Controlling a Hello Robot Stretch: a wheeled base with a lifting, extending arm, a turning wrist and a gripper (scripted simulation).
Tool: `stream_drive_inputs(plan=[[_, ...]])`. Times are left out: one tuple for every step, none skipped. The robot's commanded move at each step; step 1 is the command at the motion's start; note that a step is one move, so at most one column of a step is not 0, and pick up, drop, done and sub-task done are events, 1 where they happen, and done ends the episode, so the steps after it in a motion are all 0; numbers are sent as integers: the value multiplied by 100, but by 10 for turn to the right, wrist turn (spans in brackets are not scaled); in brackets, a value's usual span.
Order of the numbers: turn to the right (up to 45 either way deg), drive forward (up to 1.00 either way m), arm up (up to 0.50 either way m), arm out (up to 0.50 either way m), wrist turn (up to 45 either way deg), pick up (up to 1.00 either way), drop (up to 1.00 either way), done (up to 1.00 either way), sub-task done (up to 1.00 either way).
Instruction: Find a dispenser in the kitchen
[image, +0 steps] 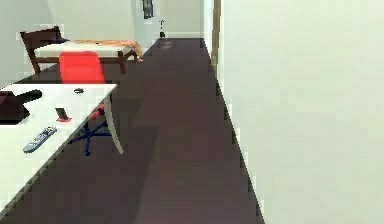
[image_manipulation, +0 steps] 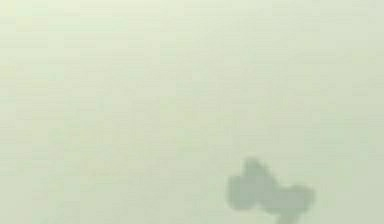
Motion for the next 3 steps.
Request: stream_drive_inputs(plan=[[0, 100, 0, 0, 0, 0, 0, 0, 0], [0, 100, 0, 0, 0, 0, 0, 0, 0], [0, 100, 0, 0, 0, 0, 0, 0, 0]])
